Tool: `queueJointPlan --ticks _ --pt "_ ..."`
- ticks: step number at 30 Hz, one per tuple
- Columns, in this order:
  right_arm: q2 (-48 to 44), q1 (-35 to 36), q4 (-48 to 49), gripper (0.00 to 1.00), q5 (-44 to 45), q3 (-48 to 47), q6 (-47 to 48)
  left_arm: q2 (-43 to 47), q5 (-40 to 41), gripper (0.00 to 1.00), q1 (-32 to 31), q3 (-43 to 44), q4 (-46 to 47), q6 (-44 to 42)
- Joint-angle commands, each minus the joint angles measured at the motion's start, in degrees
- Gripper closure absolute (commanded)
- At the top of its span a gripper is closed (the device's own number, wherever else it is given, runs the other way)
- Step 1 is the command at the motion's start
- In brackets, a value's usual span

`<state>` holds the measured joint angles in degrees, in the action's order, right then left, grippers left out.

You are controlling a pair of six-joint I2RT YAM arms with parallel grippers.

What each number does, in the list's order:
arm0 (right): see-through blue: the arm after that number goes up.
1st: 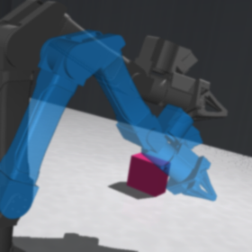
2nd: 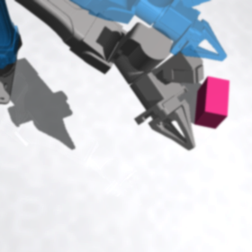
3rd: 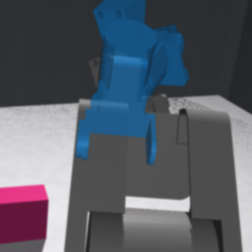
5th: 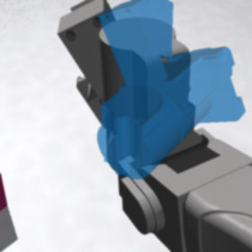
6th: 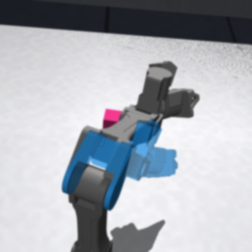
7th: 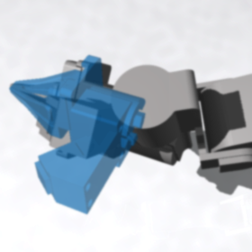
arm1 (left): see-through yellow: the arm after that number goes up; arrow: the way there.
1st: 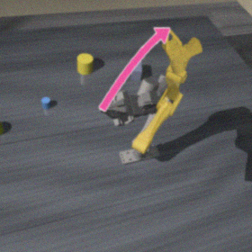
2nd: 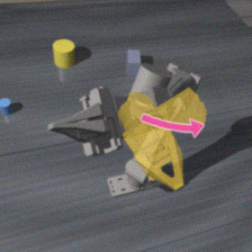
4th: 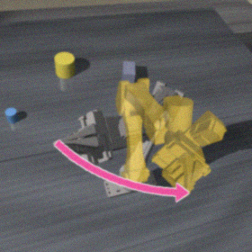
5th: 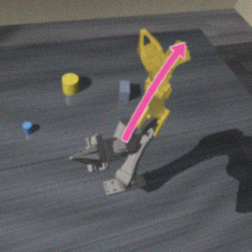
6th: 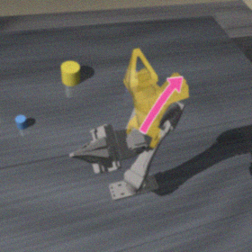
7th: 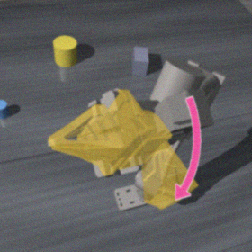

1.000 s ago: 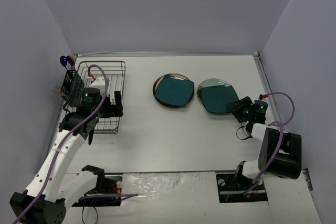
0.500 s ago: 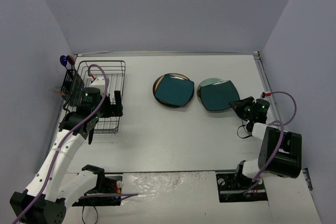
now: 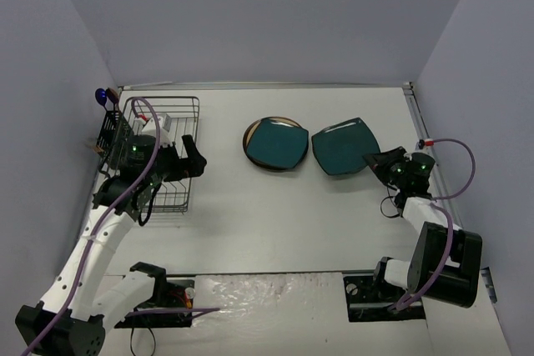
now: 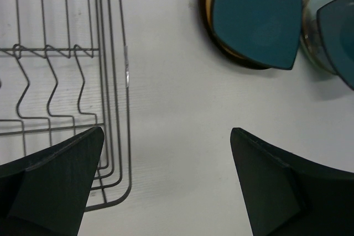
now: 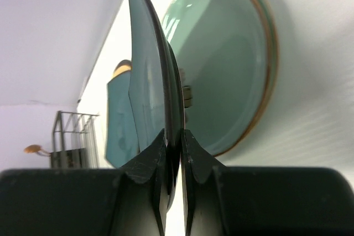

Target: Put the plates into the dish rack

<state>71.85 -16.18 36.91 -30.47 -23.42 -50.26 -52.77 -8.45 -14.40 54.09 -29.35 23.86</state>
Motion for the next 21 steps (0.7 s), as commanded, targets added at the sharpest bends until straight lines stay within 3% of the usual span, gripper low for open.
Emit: queueJointPlan --ticks 1,11,16,21 --pt "-3.77 0.10 14.26 1.00 -9.06 -5.40 -8.29 -2.45 -7.86 0.03 -0.55 3.65 11.83 9.04" --pt "-4.35 5.43 29.27 1.00 -17.26 -6.38 -20.40 -11.14 -11.86 0.03 -8.63 4.91 28.36 19.46" --pt "-4.17 13.15 31.03 1.00 -19.00 -8.75 -19.98 -15.74 -13.57 0.03 -10.11 11.74 25.64 17.38" --pt "-4.38 16.06 32.59 1.00 -21.44 -9.97 -20.28 -17.02 -13.99 0.03 -10.04 16.99 19.23 12.16"
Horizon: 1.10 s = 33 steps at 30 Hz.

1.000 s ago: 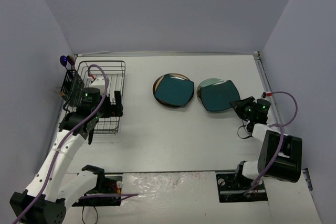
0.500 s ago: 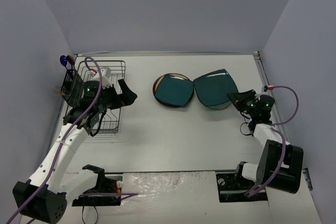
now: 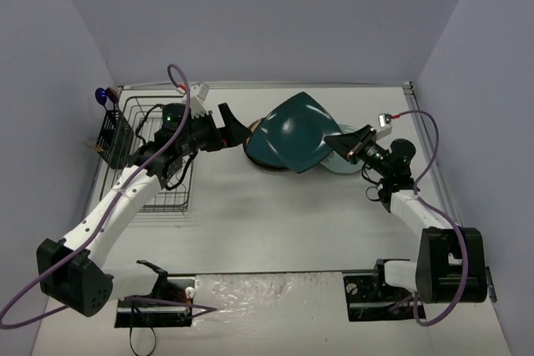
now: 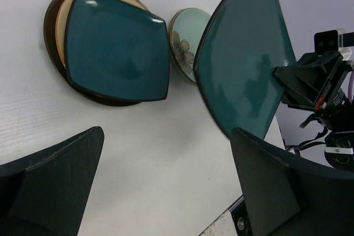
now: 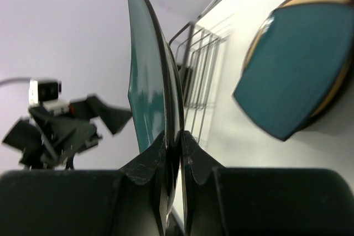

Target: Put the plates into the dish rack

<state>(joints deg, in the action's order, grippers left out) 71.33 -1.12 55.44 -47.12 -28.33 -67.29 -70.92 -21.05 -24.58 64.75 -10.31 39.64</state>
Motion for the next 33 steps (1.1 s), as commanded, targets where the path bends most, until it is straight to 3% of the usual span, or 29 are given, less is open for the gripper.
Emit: queueJointPlan --ticks 1,16,20,33 --pt "-3.57 2.24 13.99 1.00 -6.12 -6.02 -3.03 1.13 -1.53 0.03 0.14 7.22 -1.88 -4.73" --pt "-1.68 10.95 12.76 1.00 -10.73 -9.68 2.46 -3.98 -15.32 0.08 0.06 10.12 -3.82 -3.58" --pt "-1.46 12.22 12.74 1.00 -11.06 -9.92 2.97 -3.97 -17.03 0.16 0.06 10.63 -4.52 -4.05" --pt "-0.20 12.72 13.74 1.00 -12.11 -9.42 3.31 -0.94 -21.79 0.53 0.10 7.29 -5.39 -6.08"
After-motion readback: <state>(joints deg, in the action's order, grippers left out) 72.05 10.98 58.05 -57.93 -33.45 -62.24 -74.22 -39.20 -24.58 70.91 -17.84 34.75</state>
